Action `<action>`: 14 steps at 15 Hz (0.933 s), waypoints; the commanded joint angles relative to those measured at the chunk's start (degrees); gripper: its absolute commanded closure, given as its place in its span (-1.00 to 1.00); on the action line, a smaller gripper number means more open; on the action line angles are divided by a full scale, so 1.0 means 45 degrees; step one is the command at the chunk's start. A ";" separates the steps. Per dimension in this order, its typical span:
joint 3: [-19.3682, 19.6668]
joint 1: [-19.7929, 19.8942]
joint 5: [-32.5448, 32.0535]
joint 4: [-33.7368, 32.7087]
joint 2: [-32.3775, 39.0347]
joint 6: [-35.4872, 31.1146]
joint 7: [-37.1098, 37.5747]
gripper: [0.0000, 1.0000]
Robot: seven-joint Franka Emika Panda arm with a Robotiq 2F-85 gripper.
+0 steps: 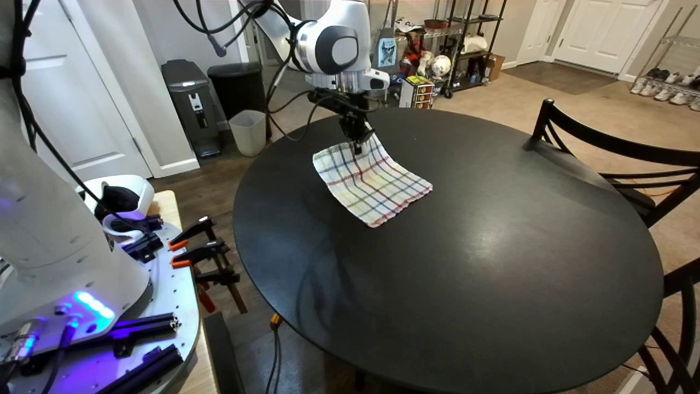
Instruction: Fold the cloth on the table
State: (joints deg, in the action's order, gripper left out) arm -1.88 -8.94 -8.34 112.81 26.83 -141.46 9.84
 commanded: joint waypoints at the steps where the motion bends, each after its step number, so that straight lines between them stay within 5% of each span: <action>1: -0.0349 0.0725 0.1039 0.0623 -0.0608 -0.0538 -0.1044 0.99; 10: -0.0598 0.1262 0.2538 0.0702 -0.0447 -0.1348 -0.1442 0.99; 14: 0.0299 0.0587 0.1445 0.0962 -0.0402 -0.2148 -0.0271 0.99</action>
State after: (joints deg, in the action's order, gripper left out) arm -2.99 -4.67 0.71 114.48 26.20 -147.58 6.06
